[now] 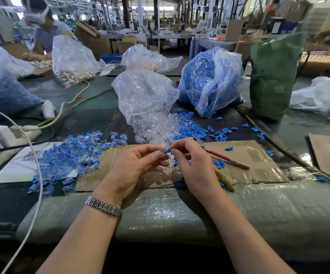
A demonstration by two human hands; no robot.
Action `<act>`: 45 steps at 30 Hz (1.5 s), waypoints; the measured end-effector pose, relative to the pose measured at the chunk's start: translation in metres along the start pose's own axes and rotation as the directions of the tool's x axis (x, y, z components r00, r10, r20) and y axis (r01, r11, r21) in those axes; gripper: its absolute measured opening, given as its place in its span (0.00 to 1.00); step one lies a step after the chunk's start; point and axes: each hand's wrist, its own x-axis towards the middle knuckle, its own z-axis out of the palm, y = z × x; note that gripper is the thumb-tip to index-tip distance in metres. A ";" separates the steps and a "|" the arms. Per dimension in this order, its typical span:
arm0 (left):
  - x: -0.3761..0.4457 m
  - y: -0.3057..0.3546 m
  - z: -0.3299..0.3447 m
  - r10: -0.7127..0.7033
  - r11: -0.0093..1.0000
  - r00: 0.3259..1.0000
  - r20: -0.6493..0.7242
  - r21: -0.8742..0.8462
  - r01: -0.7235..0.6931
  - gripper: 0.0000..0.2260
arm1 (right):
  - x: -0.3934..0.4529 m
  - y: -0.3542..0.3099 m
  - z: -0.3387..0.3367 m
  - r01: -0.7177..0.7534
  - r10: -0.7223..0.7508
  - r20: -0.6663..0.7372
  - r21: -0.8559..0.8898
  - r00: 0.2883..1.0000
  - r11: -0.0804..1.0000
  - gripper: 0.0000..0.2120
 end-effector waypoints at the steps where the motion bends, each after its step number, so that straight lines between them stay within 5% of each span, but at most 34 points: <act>1: 0.000 0.000 0.001 -0.001 1.000 1.000 -0.003 -0.018 0.001 0.12 | 0.000 0.000 0.000 0.008 -0.008 0.004 -0.005 1.000 1.000 0.02; 17: -0.004 0.002 0.001 -0.009 0.999 1.000 -0.007 0.039 0.009 0.15 | -0.004 -0.004 0.003 0.077 -0.063 0.115 -0.118 0.991 0.990 0.06; 21: -0.002 0.002 -0.003 -0.013 0.999 0.999 -0.052 -0.052 0.010 0.15 | 0.002 -0.007 -0.004 -0.102 0.098 -0.088 -0.039 0.991 0.994 0.12; 23: 0.001 0.001 -0.004 -0.010 0.995 0.998 -0.064 -0.097 0.004 0.14 | 0.011 0.001 -0.018 -0.260 0.215 -0.163 -0.347 0.963 0.901 0.14; 25: 0.003 0.000 -0.006 0.005 0.991 0.997 -0.078 -0.134 -0.015 0.14 | 0.020 0.008 -0.033 -0.387 0.444 -0.100 -0.681 0.890 0.622 0.21; 28: 0.005 -0.001 -0.010 -0.006 0.979 0.997 -0.081 -0.202 -0.011 0.11 | 0.029 0.011 -0.044 -0.346 0.623 0.011 -0.824 0.782 0.448 0.19; 33: 0.006 -0.002 -0.014 -0.041 0.955 0.992 -0.118 -0.298 0.004 0.13 | 0.036 0.010 -0.044 -0.248 0.545 0.081 -0.827 0.834 0.504 0.13; 38: 0.007 0.000 -0.016 -0.054 0.920 0.989 -0.138 -0.391 -0.004 0.10 | 0.049 -0.010 -0.049 -0.362 0.526 0.140 -0.578 0.839 0.731 0.17; 42: 0.007 0.002 -0.017 -0.021 0.910 0.990 -0.137 -0.412 -0.038 0.11 | 0.054 -0.038 -0.047 -0.522 0.545 0.554 -0.218 0.630 0.825 0.11; 45: 0.006 0.004 -0.014 0.025 0.921 0.992 -0.122 -0.384 -0.070 0.08 | 0.051 -0.051 -0.037 -0.533 0.513 0.686 -0.212 0.516 0.819 0.09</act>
